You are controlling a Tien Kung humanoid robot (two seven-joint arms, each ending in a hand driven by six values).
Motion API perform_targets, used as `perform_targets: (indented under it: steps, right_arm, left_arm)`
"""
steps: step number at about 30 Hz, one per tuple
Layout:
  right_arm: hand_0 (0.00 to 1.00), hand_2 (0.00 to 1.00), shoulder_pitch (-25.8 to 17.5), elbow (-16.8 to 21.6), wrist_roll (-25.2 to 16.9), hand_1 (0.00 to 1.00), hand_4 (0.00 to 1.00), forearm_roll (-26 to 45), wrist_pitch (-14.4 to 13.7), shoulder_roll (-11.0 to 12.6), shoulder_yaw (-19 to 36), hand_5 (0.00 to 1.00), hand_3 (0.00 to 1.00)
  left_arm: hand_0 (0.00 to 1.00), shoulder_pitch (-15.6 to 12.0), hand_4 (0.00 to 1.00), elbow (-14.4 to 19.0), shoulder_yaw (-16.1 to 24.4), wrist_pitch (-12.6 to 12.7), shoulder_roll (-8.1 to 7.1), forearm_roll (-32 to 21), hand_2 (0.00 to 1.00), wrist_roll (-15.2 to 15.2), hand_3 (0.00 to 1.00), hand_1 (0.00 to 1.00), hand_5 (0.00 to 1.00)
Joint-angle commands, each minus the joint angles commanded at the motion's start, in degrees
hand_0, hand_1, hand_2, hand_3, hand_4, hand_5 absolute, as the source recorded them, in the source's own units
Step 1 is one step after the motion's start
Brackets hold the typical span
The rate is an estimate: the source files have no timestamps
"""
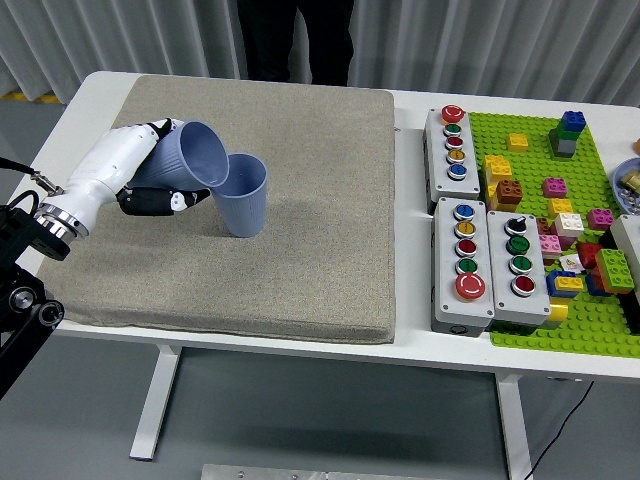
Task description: Pick cup pour cup place
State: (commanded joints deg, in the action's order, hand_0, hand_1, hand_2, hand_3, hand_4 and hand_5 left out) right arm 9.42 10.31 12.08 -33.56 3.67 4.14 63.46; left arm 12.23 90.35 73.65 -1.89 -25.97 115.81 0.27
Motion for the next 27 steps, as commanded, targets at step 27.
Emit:
perform_targets:
  steps: [27]
  right_arm:
    - [0.68, 0.684, -0.2, 0.0, 0.0, 0.674, 0.439, 0.2, 0.0, 0.0, -0.3, 0.178, 0.641]
  left_arm:
    - [0.523, 1.7, 0.697, 0.4, -2.4, -2.4, -0.84, 5.0, 0.561, 2.0, 0.515, 0.54, 0.25]
